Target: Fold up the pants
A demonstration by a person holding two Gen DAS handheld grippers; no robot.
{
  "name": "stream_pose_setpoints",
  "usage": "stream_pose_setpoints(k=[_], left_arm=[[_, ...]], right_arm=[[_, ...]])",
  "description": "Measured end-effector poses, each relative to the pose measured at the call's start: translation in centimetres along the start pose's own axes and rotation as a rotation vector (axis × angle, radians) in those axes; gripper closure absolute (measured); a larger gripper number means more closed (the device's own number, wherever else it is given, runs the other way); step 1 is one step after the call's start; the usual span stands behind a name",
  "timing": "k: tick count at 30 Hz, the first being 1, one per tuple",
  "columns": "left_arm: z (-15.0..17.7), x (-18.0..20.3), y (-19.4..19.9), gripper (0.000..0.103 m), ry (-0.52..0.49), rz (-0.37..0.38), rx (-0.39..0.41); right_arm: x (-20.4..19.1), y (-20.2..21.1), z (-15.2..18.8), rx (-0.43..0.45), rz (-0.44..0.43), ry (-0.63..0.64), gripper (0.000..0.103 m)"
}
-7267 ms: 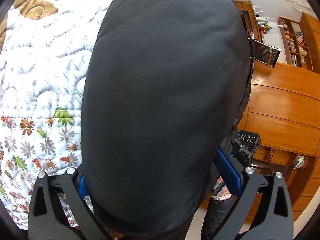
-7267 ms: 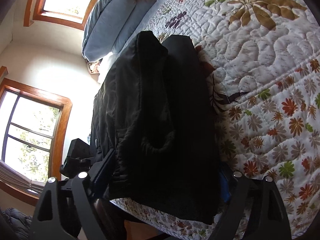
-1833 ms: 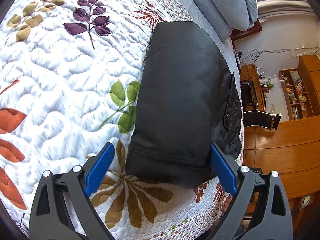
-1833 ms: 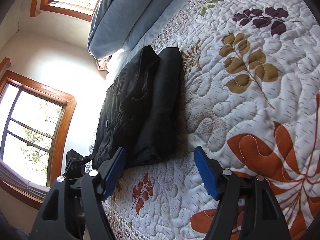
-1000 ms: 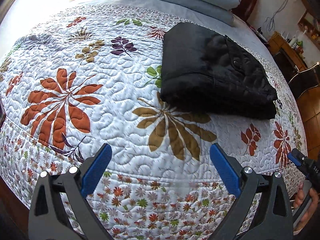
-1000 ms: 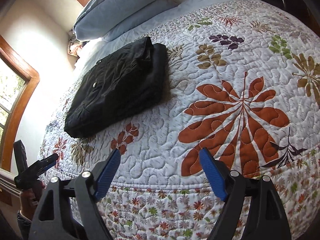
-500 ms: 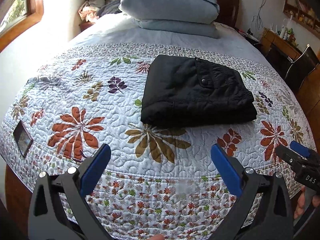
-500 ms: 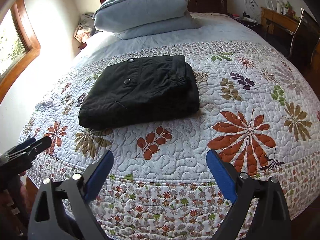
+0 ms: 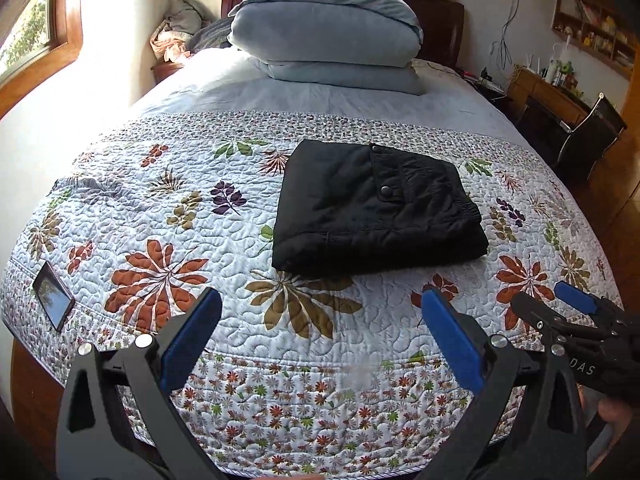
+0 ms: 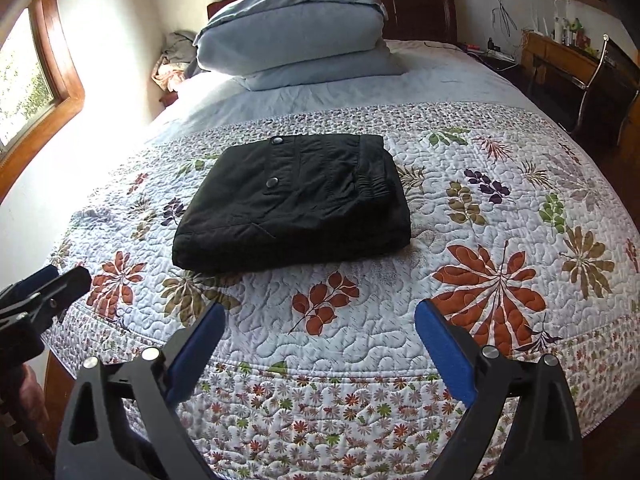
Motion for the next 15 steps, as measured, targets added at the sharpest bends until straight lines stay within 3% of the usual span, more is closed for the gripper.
stream_pose_setpoints(k=[15], left_arm=[[-0.38,-1.11,-0.96,0.003,-0.002,-0.048,0.000]], right_arm=[[-0.79,-0.56,-0.02,-0.014,0.048,0.027,0.006]])
Point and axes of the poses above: each gripper's, at about its wrist camera, not at the fingertips, and y roughly against the way its jaws point, x to its right, z to its underside, the point moved 7 cm from there along -y, roughly the way its jaws point, and after that the axes turned 1 degree about -z, right-handed, at the moved point
